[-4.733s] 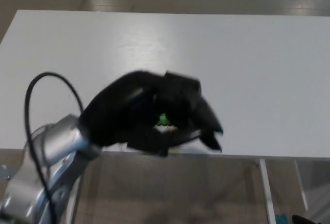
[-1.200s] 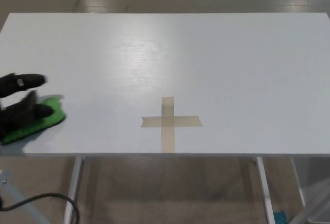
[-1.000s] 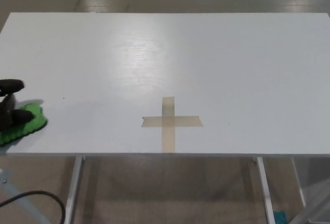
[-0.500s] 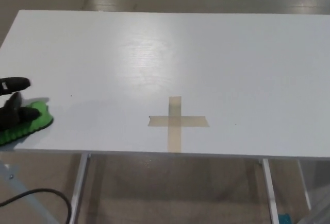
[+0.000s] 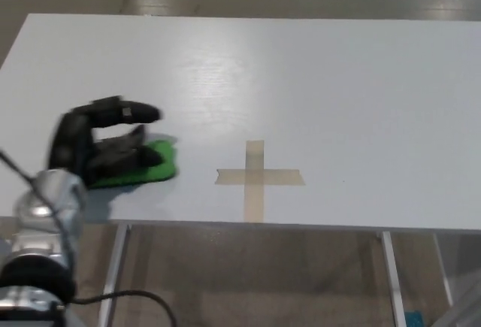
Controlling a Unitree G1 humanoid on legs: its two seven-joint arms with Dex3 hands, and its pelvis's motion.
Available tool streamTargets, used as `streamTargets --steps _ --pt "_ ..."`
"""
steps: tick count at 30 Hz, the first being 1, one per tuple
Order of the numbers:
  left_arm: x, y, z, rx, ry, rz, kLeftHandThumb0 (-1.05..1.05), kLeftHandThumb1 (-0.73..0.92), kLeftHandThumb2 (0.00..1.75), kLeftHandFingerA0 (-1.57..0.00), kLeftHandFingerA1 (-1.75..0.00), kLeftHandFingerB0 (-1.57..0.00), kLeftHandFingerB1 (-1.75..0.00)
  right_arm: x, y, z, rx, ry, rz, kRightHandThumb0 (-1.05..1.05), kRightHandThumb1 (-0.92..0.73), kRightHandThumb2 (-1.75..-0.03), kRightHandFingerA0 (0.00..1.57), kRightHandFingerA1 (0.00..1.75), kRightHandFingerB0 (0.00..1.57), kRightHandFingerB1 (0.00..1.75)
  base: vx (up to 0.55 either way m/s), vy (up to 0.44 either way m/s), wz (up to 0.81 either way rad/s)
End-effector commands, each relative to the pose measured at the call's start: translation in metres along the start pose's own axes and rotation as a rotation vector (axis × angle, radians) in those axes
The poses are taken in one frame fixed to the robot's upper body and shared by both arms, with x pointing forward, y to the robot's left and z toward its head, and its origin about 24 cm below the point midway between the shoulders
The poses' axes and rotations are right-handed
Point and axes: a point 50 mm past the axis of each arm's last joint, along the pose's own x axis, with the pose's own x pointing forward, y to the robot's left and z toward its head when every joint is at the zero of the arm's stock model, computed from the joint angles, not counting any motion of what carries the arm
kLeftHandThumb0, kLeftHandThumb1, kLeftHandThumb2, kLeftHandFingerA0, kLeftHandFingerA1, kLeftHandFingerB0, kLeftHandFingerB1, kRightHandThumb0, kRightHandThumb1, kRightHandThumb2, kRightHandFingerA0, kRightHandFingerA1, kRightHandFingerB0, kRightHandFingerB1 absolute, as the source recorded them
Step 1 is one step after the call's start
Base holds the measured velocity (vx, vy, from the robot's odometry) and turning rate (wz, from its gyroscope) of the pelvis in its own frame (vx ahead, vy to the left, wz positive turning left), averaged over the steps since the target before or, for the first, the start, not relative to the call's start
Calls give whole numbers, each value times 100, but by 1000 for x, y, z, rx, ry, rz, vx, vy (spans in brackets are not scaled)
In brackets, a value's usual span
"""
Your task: Use the left hand to press on the green eraser and wipe the desk from center to the left and then back to center.
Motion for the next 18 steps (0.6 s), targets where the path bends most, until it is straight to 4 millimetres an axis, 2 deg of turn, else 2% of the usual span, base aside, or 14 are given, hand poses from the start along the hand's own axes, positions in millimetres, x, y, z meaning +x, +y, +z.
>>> streamTargets --steps 1,6,8,11,14,18 --pt "0 -49 -13 40 59 -125 -19 81 64 -105 -78 -94 -74 -1 0 -1 0 13 -13 -39 -77 -63 88 65 68 43 0 0 0" --pt "0 -78 -12 70 51 -190 -20 81 64 -105 -78 -96 -72 0 0 -1 8 11 -10 -39 -77 -64 88 64 68 43 0 0 0" --pt "-1 -102 -10 63 41 -242 -19 81 64 -105 -78 -97 -70 -1 -1 -1 -8 9 -10 -39 -78 -64 87 65 67 43 0 0 0" --pt "-2 -113 -8 64 36 -263 -19 81 64 -106 -79 -97 -70 -1 -1 0 -11 6 -8 -39 -77 -64 87 65 67 43 0 0 0" --pt "-3 -133 -2 65 35 -305 -20 81 65 -104 -80 -95 -72 -1 -1 0 1 0 -2 -39 -77 -64 88 64 67 43 0 0 0" --pt "-4 -139 1 70 31 -321 -21 81 64 -103 -80 -94 -74 0 -1 1 12 -2 -2 -39 -77 -64 88 64 67 43 0 0 0"
